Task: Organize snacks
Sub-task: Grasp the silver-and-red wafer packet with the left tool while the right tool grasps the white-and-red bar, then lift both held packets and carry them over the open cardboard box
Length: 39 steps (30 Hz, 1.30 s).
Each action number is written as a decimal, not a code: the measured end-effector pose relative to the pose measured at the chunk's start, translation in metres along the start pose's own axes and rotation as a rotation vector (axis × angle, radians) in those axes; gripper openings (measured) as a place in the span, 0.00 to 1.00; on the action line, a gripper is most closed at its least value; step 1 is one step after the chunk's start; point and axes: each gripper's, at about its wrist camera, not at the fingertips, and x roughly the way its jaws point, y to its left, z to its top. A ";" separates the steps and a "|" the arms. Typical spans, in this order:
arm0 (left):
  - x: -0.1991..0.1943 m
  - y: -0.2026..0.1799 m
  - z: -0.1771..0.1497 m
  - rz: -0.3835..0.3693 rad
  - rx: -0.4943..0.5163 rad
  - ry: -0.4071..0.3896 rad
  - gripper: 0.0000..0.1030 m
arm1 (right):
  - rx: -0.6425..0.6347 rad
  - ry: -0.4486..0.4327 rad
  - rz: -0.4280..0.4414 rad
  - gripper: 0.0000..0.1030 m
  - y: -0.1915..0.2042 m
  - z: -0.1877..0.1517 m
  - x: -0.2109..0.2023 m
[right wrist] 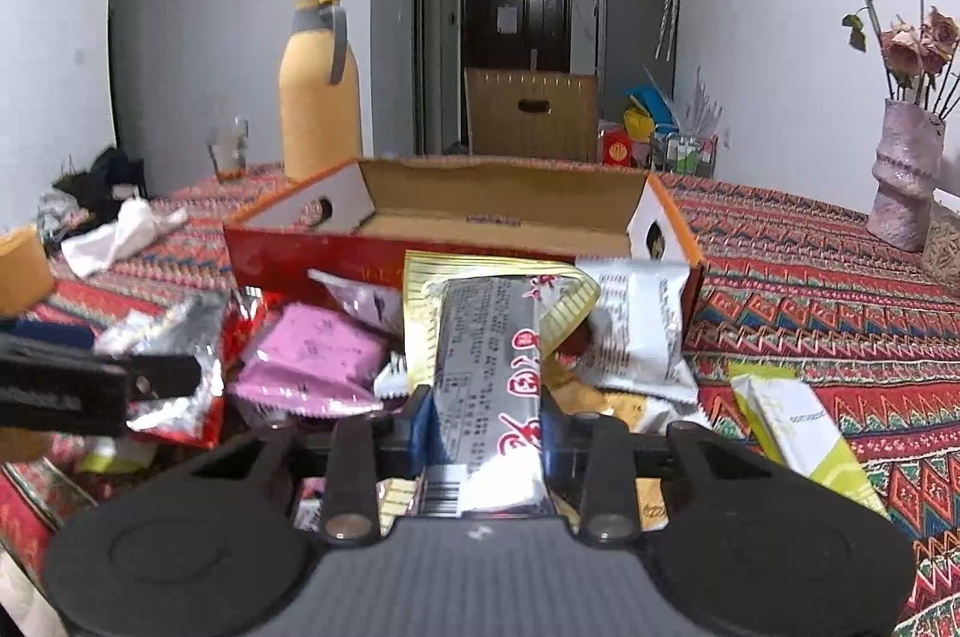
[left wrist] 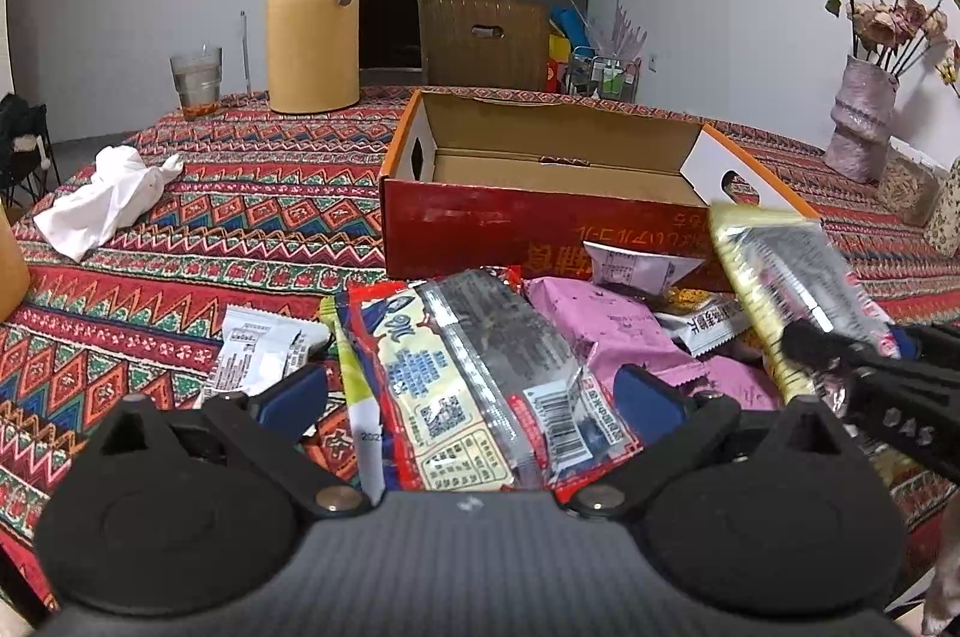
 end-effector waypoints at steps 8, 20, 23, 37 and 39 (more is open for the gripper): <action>0.016 -0.001 0.012 0.063 -0.052 0.043 1.00 | 0.051 -0.062 -0.030 0.32 -0.018 0.005 -0.011; 0.032 -0.002 0.021 0.083 -0.112 0.076 0.90 | 0.090 -0.066 -0.072 0.32 -0.035 0.001 -0.011; 0.033 0.001 0.020 0.066 -0.128 0.088 0.78 | 0.096 -0.063 -0.075 0.32 -0.038 0.000 -0.010; 0.028 0.003 0.016 0.074 -0.124 0.091 0.74 | 0.100 -0.056 -0.075 0.32 -0.036 -0.002 -0.010; 0.026 0.003 0.019 0.085 -0.119 0.077 0.82 | 0.100 -0.058 -0.077 0.32 -0.036 -0.002 -0.011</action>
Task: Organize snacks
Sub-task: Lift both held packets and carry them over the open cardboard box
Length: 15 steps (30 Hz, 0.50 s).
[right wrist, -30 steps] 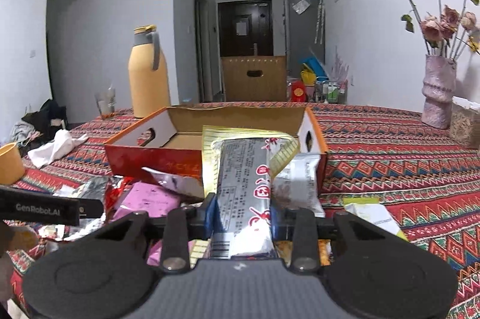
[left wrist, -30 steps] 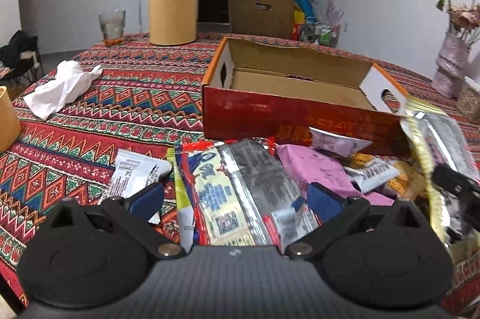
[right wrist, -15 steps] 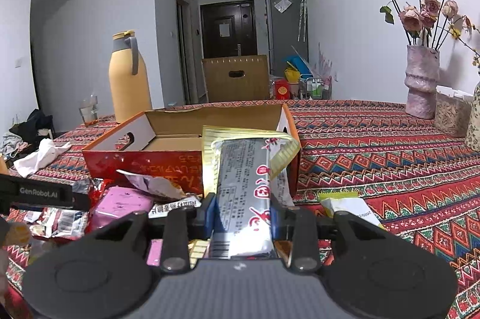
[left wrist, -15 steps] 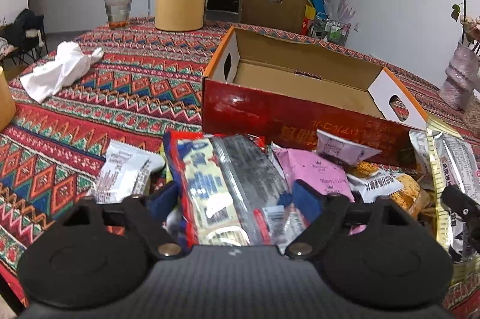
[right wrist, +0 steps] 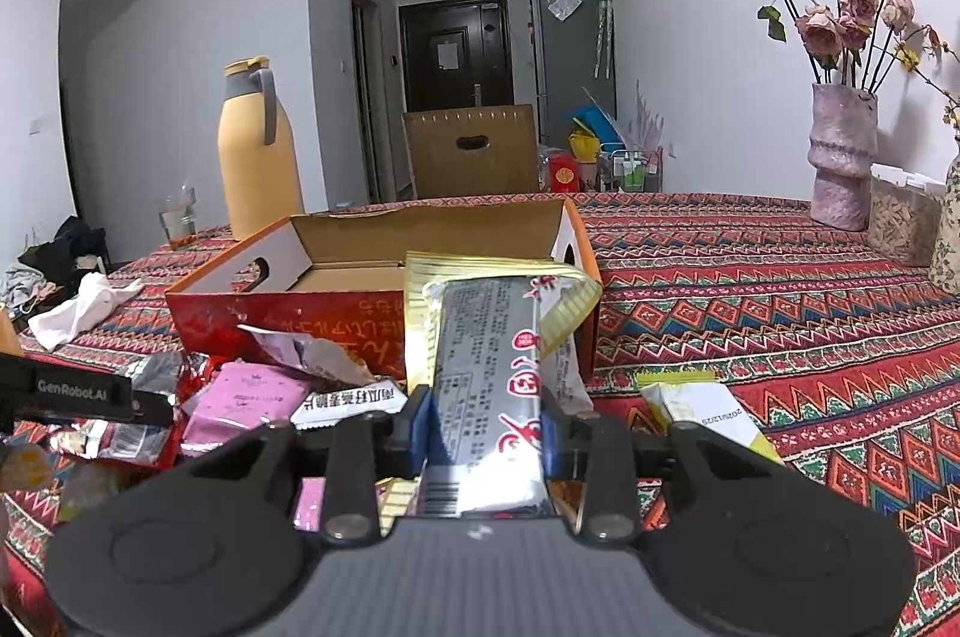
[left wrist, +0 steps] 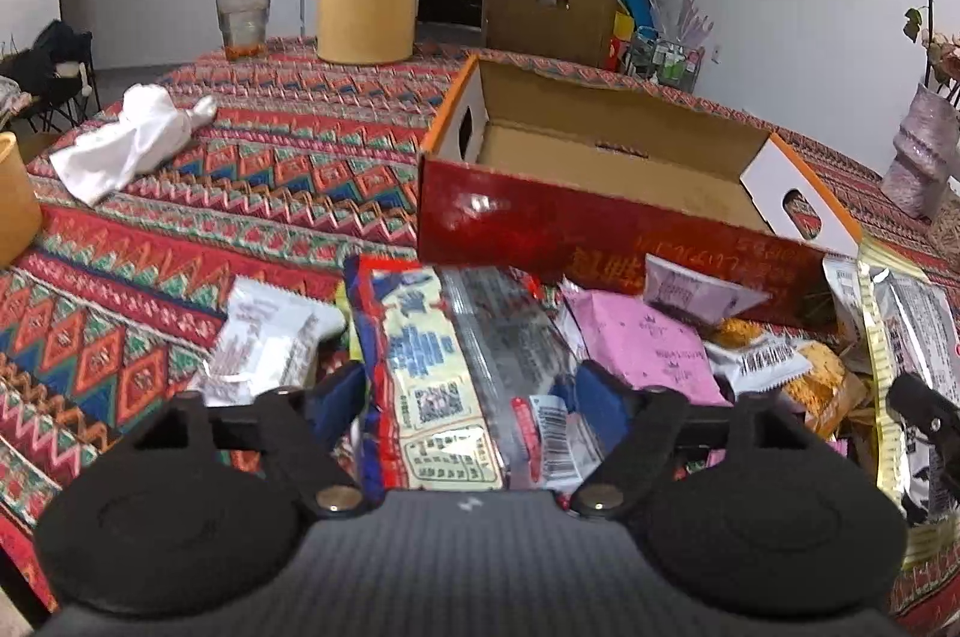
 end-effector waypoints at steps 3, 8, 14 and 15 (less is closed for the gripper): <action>-0.003 -0.003 0.008 0.015 0.013 -0.026 0.91 | 0.000 -0.001 -0.003 0.32 -0.001 -0.001 -0.001; 0.009 -0.013 0.019 0.084 0.054 -0.015 0.95 | 0.003 -0.002 -0.012 0.32 -0.003 -0.002 -0.001; 0.030 -0.018 0.014 0.117 0.066 0.060 0.81 | 0.010 0.001 -0.020 0.32 -0.007 -0.002 0.000; 0.031 -0.018 0.013 0.115 0.068 0.061 0.80 | 0.011 0.002 -0.020 0.32 -0.007 -0.002 0.001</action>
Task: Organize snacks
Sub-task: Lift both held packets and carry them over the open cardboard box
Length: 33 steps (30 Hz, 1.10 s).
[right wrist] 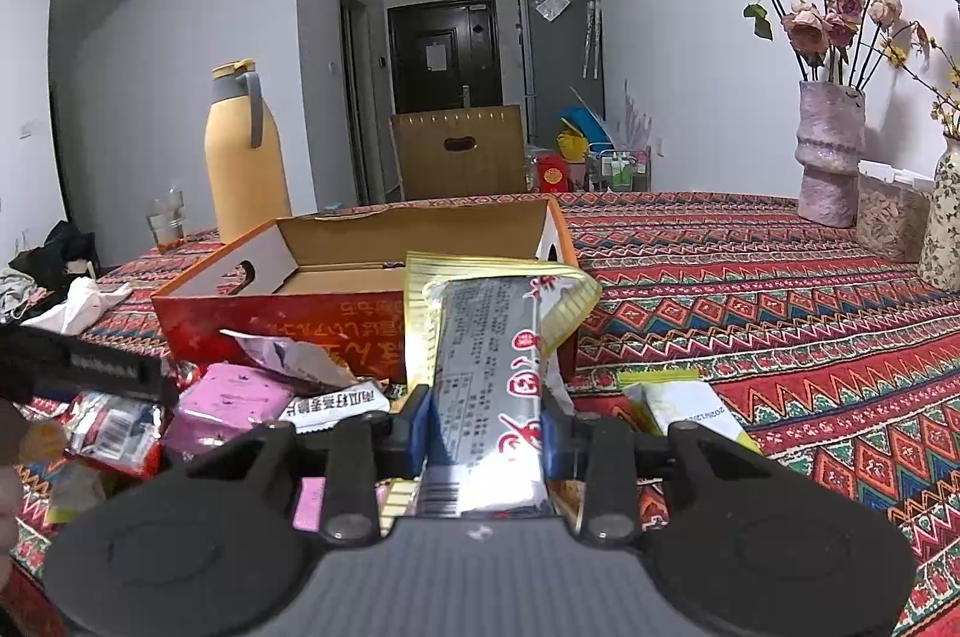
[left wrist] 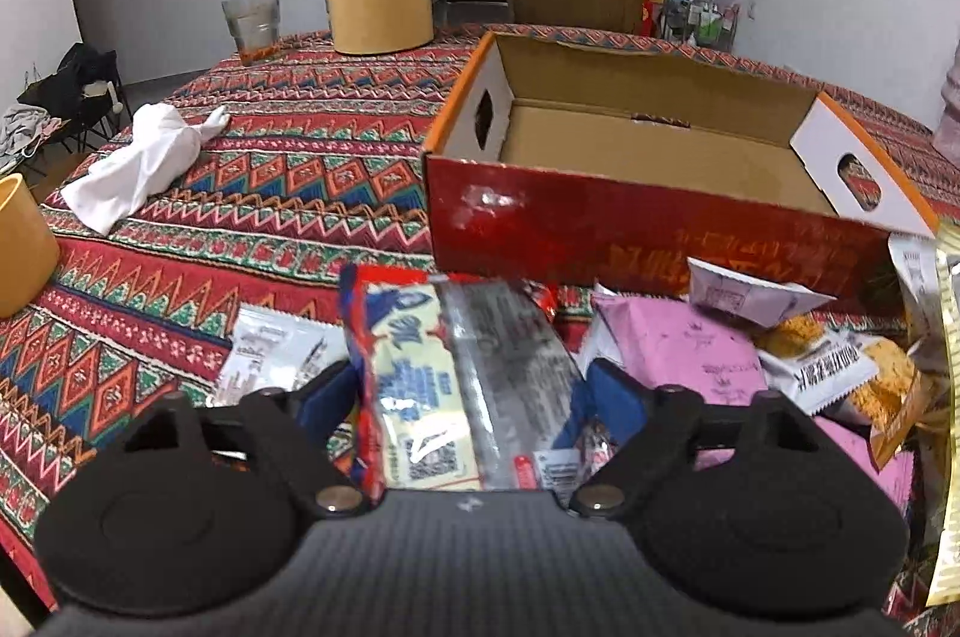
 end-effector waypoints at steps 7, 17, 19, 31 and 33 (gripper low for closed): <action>-0.007 0.005 -0.005 -0.040 0.000 -0.030 0.60 | 0.005 0.008 0.004 0.33 -0.002 0.000 0.002; -0.019 0.021 -0.011 -0.085 0.009 -0.077 0.54 | 0.010 0.003 -0.005 0.33 -0.005 0.000 0.001; -0.023 0.024 -0.010 -0.088 0.004 -0.093 0.54 | 0.010 0.002 -0.008 0.33 -0.004 0.000 0.001; -0.057 0.022 0.018 -0.132 0.004 -0.247 0.54 | -0.016 -0.049 -0.015 0.33 0.004 0.016 0.003; -0.060 0.017 0.027 -0.142 0.011 -0.271 0.54 | -0.027 -0.068 -0.012 0.33 0.008 0.023 0.004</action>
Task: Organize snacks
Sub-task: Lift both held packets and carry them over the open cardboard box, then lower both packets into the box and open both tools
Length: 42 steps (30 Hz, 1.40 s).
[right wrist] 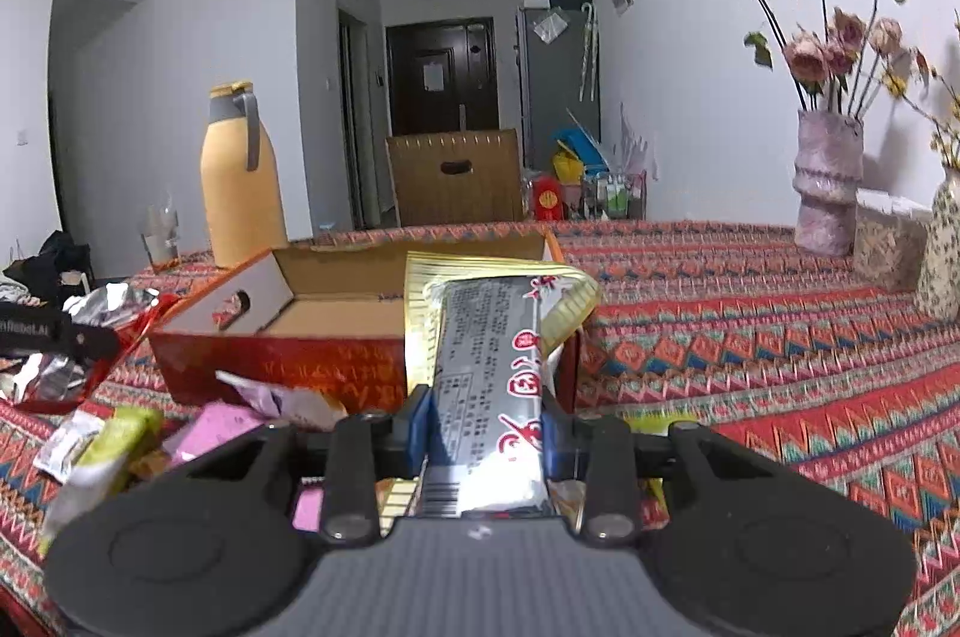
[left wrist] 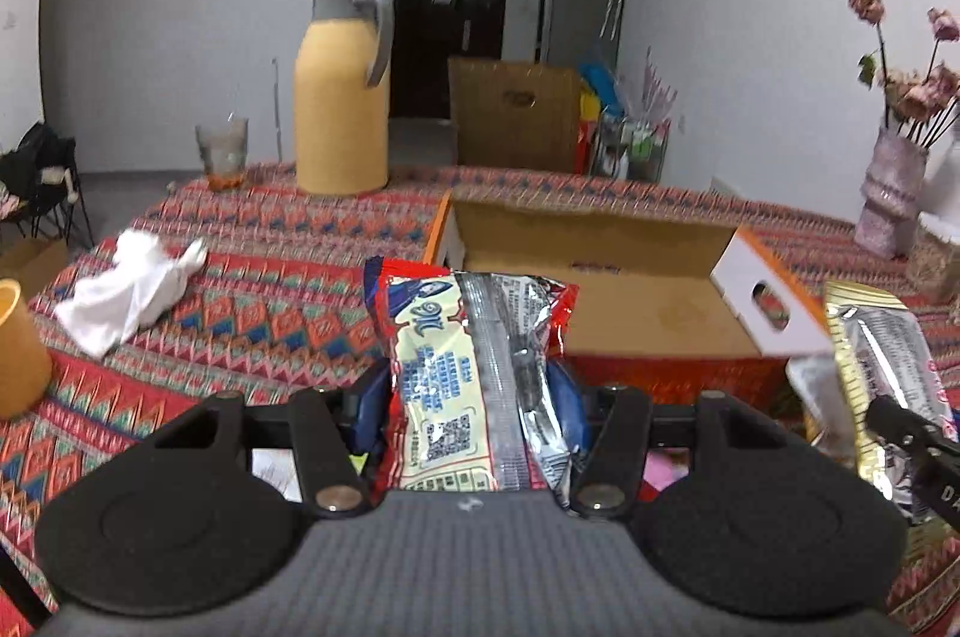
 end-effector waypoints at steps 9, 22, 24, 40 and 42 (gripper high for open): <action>0.010 -0.028 0.038 -0.036 0.039 -0.091 0.54 | -0.015 -0.094 0.026 0.33 0.008 0.046 0.017; 0.059 -0.055 0.070 -0.042 0.036 -0.121 0.55 | -0.003 -0.057 0.051 0.33 0.016 0.094 0.097; 0.071 -0.058 0.073 -0.031 0.030 -0.111 0.55 | 0.003 -0.030 0.047 0.33 0.017 0.096 0.114; 0.139 -0.040 0.052 -0.018 -0.021 0.002 0.55 | 0.011 0.108 0.010 0.33 0.018 0.067 0.176; 0.141 -0.038 0.050 -0.021 -0.025 0.008 0.55 | 0.008 0.113 0.012 0.35 0.018 0.065 0.177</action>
